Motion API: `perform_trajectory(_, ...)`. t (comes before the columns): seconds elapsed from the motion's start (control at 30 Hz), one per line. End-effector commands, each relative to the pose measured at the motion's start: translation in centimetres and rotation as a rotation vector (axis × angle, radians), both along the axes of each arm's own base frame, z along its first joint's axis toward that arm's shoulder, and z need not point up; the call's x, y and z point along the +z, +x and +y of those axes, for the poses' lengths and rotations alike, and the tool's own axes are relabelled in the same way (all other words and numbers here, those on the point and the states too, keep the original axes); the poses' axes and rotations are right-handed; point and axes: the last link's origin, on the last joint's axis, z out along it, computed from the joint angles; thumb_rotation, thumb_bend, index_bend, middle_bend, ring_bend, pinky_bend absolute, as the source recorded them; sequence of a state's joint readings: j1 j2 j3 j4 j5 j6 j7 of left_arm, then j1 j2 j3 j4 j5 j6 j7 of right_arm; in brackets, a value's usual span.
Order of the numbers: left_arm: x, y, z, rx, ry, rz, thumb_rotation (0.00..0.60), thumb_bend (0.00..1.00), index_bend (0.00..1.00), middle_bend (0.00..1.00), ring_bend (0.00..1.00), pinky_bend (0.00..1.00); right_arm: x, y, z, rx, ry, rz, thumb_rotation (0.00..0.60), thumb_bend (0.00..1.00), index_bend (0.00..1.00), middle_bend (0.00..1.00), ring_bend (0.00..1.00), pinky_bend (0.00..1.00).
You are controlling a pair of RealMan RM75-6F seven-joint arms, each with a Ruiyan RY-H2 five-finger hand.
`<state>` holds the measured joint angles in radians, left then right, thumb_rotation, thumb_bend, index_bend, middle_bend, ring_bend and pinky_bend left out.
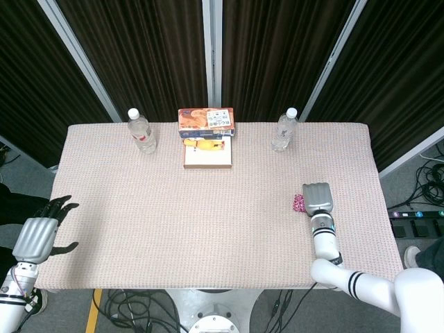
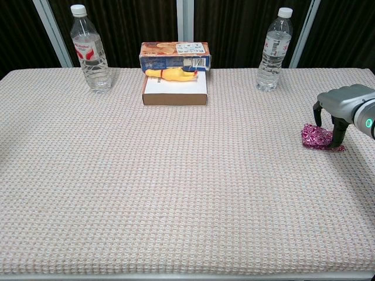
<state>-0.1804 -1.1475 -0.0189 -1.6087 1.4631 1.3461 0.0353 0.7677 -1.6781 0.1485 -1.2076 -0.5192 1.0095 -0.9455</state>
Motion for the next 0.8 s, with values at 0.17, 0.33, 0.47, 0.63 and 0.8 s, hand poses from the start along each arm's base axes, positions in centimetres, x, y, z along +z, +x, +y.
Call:
perform_trajectory(0.17, -0.02, -0.02, 0.0, 0.0, 0.0, 0.002, 0.6, 0.06, 0.26, 0.22, 0.13, 0.26, -0.12, -0.15, -0.1, 0.002, 0.009, 0.007, 0.6, 0.04, 0.44, 1.0, 1.0, 1.0)
perform_trajectory(0.33, -0.03, -0.03, 0.0, 0.001, -0.001, 0.003, 0.6, 0.06, 0.26, 0.22, 0.13, 0.26, -0.26, -0.23, -0.16, 0.001, 0.011, 0.01, 0.6, 0.04, 0.44, 1.0, 1.0, 1.0)
perform_trajectory(0.47, -0.03, -0.04, 0.0, 0.002, 0.0, 0.003, 0.6, 0.06, 0.26, 0.22, 0.13, 0.26, -0.42, -0.27, -0.13, 0.001, 0.015, 0.012, 0.6, 0.04, 0.43, 1.0, 1.0, 1.0)
perform_trajectory(0.63, -0.01, -0.04, 0.03, 0.002, 0.0, 0.002, 0.6, 0.06, 0.26, 0.22, 0.13, 0.26, -0.56, -0.19, -0.14, 0.003, 0.018, 0.014, 0.6, 0.03, 0.41, 1.0, 1.0, 1.0)
perform_trajectory(0.8, 0.01, -0.04, 0.01, 0.001, 0.0, 0.002, 0.6, 0.06, 0.26, 0.22, 0.13, 0.26, -0.54, -0.12, -0.16, 0.004, 0.017, 0.016, 0.6, 0.03, 0.4, 1.0, 1.0, 1.0)
